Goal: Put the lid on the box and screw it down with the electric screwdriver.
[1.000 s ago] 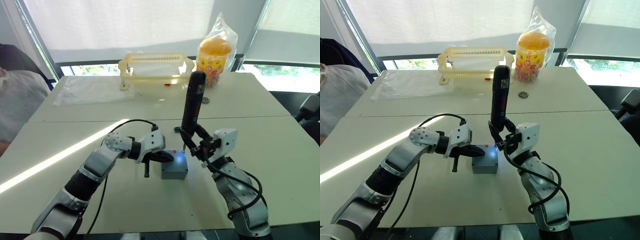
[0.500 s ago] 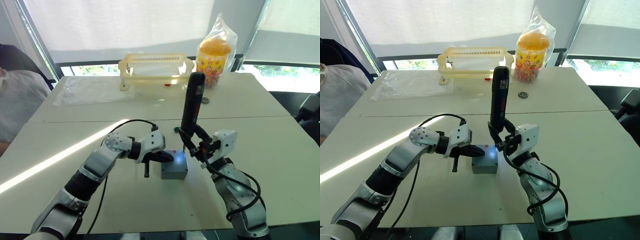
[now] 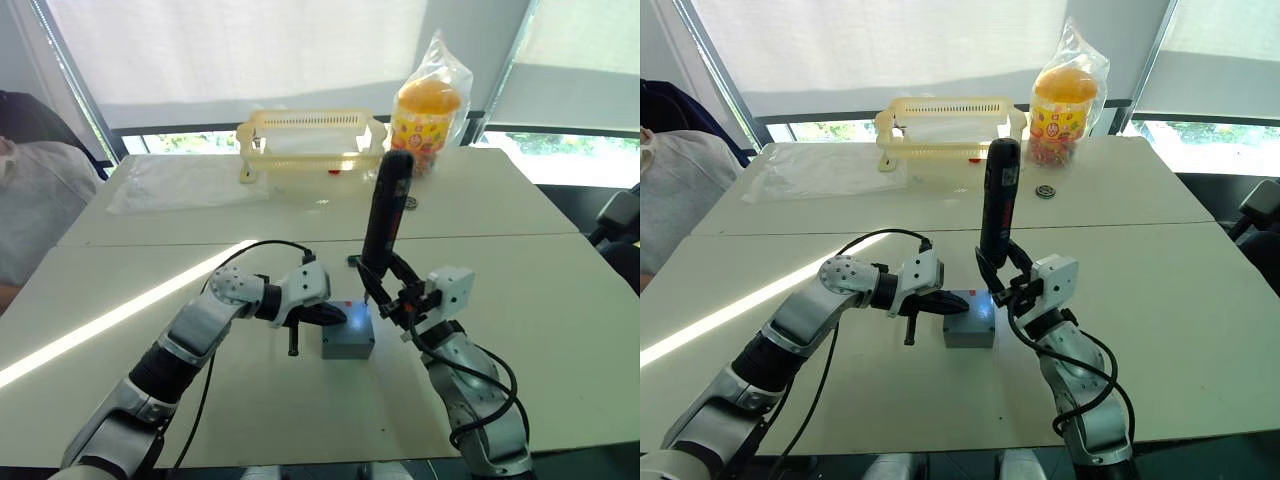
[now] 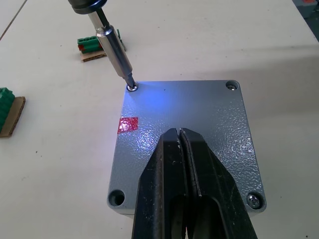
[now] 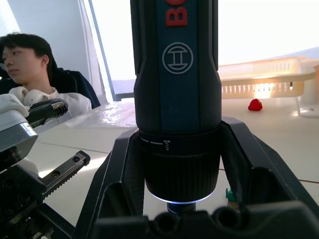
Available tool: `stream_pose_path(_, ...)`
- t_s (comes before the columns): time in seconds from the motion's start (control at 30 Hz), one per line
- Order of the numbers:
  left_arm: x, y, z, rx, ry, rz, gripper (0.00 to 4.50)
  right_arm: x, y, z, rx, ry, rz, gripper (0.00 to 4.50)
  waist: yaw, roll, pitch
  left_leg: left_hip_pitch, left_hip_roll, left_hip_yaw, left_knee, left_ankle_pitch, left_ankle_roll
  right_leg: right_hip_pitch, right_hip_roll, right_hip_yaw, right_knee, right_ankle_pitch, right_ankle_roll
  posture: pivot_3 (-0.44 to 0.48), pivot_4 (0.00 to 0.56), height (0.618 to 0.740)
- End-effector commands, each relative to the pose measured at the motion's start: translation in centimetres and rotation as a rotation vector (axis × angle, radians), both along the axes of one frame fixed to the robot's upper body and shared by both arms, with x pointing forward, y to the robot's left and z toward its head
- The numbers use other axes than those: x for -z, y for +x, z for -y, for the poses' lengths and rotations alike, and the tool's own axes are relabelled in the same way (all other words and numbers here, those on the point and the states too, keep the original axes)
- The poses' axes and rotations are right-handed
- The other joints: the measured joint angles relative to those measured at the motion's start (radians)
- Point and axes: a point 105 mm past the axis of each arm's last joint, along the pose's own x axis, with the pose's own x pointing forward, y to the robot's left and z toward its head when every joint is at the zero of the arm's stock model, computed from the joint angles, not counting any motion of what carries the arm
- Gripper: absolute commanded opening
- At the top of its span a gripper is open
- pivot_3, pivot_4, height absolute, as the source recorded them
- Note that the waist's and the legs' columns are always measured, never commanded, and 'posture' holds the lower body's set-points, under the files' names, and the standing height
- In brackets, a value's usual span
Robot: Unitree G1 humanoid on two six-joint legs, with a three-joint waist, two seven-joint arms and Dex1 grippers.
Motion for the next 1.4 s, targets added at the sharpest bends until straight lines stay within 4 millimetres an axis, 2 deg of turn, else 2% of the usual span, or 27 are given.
stream_pose_path(0.03,1.2,0.0,-0.6,-0.018,0.048,-0.029,0.0,2.1,0.1,0.0,-0.006,-0.045,-0.075,1.76,0.0,0.0,0.0,0.0,0.0,0.0,0.0,0.0,0.0,0.0,0.0,0.0,0.0,0.0,0.0,0.0,0.15,0.74)
stream_pose_path(1.1,1.0,0.1,-0.9,-0.022,0.065,-0.014,0.0,5.5,-0.1,0.5,-0.03,-0.093,-0.175,1.76,0.0,-0.001,-0.002,0.001,0.0,0.0,-0.001,0.0,0.0,0.001,0.0,0.0,0.0,0.0,0.0,0.0,0.15,0.74)
stream_pose_path(1.4,1.1,0.1,-0.9,-0.019,0.072,-0.009,0.0,5.7,-0.1,0.6,-0.03,-0.098,-0.176,1.76,0.0,-0.001,-0.003,0.001,0.001,0.0,-0.001,0.0,0.0,0.001,0.0,0.0,0.0,0.0,0.0,0.0,0.15,0.74)
